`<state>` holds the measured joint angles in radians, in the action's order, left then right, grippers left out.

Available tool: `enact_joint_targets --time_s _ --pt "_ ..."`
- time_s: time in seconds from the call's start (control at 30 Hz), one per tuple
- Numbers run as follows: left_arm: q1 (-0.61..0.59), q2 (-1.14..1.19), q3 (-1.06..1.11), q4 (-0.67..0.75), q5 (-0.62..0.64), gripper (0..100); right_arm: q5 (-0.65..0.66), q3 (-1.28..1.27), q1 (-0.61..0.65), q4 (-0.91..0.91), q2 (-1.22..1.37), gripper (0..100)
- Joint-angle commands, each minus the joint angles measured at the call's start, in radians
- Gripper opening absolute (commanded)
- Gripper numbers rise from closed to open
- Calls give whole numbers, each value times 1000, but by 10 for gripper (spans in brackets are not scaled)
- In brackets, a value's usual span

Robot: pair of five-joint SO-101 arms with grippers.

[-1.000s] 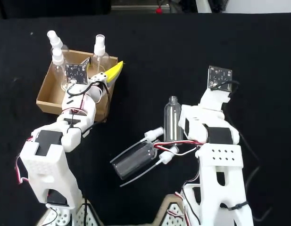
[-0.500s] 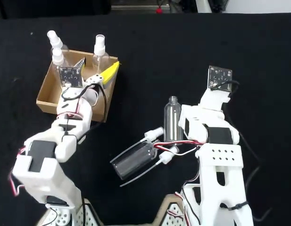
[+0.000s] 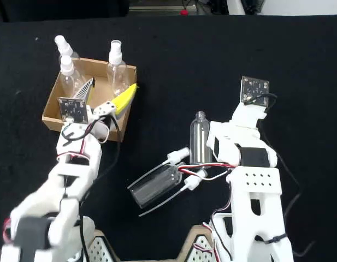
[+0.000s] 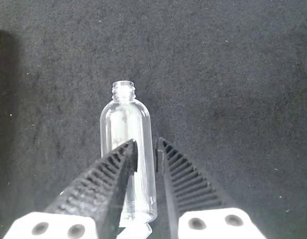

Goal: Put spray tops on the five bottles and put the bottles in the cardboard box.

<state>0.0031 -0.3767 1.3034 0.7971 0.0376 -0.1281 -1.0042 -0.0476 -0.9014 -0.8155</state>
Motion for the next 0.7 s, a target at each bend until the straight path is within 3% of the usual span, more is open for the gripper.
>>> enact_joint_targets --time_s 0.0,0.23,0.33,0.57,0.67 --pt "39 -288 -5 -356 5 402 14 1 -15 23 -16 74" --pt "42 -717 -88 -1092 -3 402 14 -1 -15 25 -12 74" --pt "45 -812 -107 -1344 -34 402 14 -1 -15 25 -12 74" --pt "39 -856 -145 -1564 -74 360 14 -16 -17 52 -12 74" --pt "44 -865 -176 -1653 -278 320 14 -62 -17 127 -16 74"
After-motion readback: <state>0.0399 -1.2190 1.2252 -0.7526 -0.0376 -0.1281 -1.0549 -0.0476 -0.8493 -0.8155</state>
